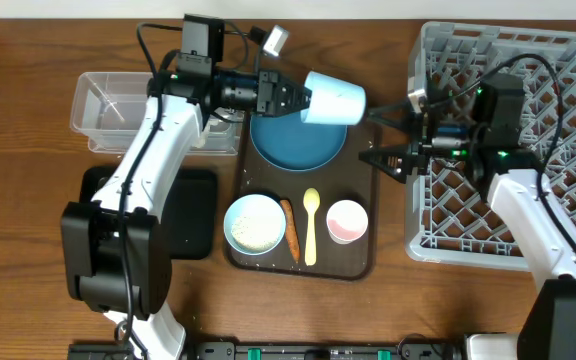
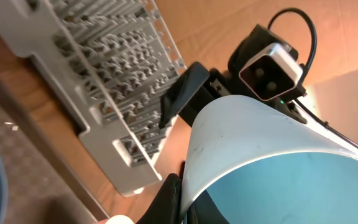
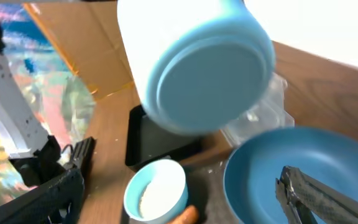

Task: Sort waste into correct bins and load items into the dishwasher rack
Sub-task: 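Lift the blue cup and hand it to the right gripper, then carry the blue cup right and place it in the dish rack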

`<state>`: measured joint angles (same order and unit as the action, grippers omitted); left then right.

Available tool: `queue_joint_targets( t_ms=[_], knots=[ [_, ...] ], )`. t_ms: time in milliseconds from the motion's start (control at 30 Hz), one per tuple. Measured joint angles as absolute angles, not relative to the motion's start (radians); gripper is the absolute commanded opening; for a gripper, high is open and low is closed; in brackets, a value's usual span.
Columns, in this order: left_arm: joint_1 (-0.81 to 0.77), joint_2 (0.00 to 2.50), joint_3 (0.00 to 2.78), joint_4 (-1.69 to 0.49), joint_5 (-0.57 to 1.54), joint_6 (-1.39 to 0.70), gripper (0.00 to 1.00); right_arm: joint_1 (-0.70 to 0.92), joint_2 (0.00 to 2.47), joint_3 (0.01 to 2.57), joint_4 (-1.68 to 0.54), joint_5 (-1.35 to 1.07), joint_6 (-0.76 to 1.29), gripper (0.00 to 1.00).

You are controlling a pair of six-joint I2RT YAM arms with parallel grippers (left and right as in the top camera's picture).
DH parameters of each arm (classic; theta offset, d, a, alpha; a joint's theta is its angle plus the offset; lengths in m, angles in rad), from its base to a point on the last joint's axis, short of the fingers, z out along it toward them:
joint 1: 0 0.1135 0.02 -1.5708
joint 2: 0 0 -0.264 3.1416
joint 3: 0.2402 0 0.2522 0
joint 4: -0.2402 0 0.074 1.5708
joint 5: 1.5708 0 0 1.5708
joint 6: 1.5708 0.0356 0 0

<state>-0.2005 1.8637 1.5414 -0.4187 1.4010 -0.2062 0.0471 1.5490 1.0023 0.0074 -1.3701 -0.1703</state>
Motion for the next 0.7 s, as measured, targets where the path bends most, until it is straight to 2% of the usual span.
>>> queue_joint_targets(
  t_ms=[433, 700],
  knots=[
    [-0.243, 1.864, 1.541, -0.419, 1.435, -0.207, 0.06, 0.064, 1.549, 1.003, 0.363, -1.334, 0.018, 0.95],
    [-0.245, 1.864, 1.541, -0.419, 1.435, -0.207, 0.06, 0.101, 1.549, 1.003, 0.41, -1.33, 0.078, 0.8]
  ],
)
